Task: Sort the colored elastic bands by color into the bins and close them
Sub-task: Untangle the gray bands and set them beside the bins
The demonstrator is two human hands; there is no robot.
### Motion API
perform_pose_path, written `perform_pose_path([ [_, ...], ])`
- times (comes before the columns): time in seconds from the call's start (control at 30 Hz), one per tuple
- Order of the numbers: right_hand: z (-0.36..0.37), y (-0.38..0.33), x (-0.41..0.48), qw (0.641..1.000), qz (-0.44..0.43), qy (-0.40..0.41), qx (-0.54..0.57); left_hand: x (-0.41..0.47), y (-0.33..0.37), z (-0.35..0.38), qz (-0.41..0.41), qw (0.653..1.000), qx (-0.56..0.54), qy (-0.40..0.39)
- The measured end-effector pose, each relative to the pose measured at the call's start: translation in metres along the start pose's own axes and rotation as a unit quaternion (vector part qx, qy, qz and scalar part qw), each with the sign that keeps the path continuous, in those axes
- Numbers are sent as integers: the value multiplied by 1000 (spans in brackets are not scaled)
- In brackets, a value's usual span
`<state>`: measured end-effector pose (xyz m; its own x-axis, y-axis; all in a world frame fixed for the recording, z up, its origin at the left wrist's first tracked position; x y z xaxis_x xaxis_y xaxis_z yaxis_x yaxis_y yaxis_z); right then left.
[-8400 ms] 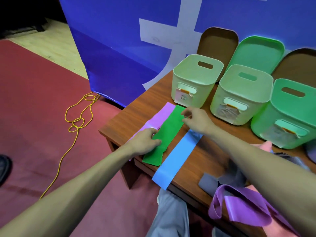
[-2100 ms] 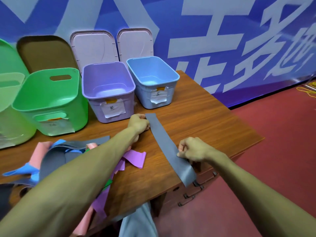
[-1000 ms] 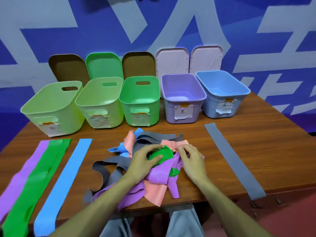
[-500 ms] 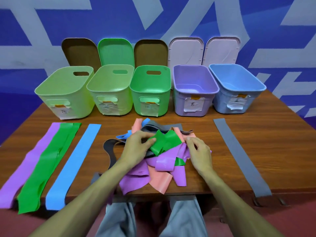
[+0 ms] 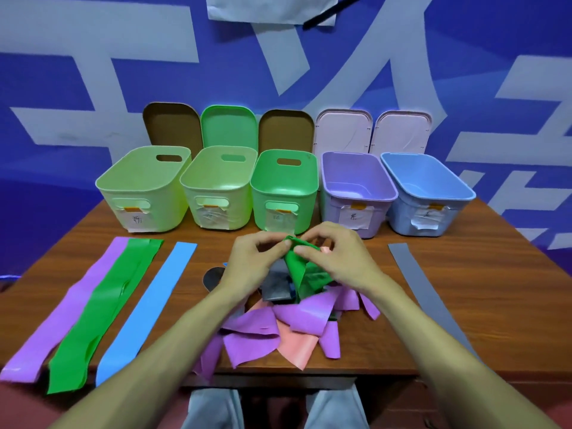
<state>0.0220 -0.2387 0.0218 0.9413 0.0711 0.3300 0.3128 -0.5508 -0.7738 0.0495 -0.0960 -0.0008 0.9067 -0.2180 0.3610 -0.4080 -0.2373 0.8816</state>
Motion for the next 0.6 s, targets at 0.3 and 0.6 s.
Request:
perform_pose_path([
  [0.3,-19,-50,35,979,-9,76,190,3,6,3,-28,995,-99,-9],
  [0.6,-59,-85,69,936,8,180,303,12,1,37,-70,985,-62,-148],
])
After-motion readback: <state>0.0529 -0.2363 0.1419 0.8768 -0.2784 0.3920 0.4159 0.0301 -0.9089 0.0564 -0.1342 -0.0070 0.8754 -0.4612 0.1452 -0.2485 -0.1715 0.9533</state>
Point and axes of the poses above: each hand's wrist, its own x-axis towards the middle knuckle, its own z-axis out of the palm, y = z × x, the point moved 10 cm from there along x, towards the middle knuckle, and after that the axes turned 7 degrees about x, right-handed, at the moved point
